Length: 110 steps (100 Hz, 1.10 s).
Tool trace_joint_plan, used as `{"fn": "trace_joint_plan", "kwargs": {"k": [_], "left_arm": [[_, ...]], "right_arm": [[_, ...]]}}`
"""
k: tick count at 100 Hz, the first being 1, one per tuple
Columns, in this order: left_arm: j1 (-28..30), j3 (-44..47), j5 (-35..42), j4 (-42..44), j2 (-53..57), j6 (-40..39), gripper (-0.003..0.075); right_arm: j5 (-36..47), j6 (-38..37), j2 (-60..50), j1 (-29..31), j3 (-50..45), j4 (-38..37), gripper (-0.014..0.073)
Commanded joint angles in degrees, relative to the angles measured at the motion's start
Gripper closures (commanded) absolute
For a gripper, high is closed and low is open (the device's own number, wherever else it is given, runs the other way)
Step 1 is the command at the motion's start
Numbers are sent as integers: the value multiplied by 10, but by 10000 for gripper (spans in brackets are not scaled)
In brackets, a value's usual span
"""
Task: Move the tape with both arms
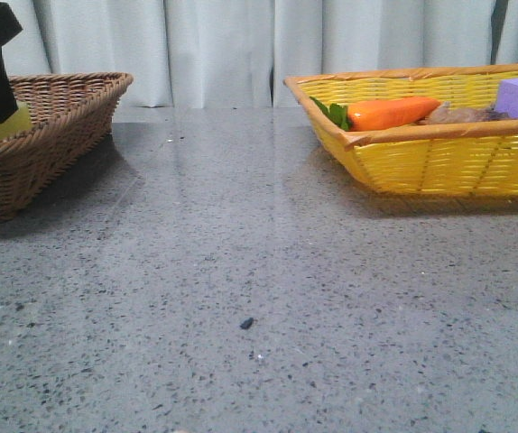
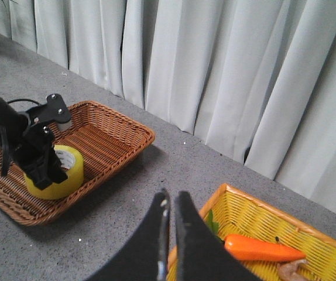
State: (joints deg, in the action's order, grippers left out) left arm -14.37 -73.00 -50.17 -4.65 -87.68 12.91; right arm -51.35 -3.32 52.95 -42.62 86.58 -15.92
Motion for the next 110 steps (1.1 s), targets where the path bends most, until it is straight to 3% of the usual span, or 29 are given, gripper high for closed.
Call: {"fn": "trace_joint_plan", "kwargs": {"k": [1, 16, 30, 65, 110], "left_arm": [[2, -30, 19, -3, 24, 1, 363], [2, -60, -32, -15, 30, -1, 346], [2, -66, -15, -70, 77, -1, 383], [-1, -18, 26, -113, 258, -1, 743], [-1, 246, 127, -115, 590, -1, 741]], "right_arm": [[43, -3, -31, 2, -6, -15, 668], [40, -3, -79, 2, -33, -15, 668], [35, -11, -137, 2, -71, -15, 668], [62, -27, -291, 2, -263, -15, 668], [238, -27, -464, 2, -491, -67, 668]]}}
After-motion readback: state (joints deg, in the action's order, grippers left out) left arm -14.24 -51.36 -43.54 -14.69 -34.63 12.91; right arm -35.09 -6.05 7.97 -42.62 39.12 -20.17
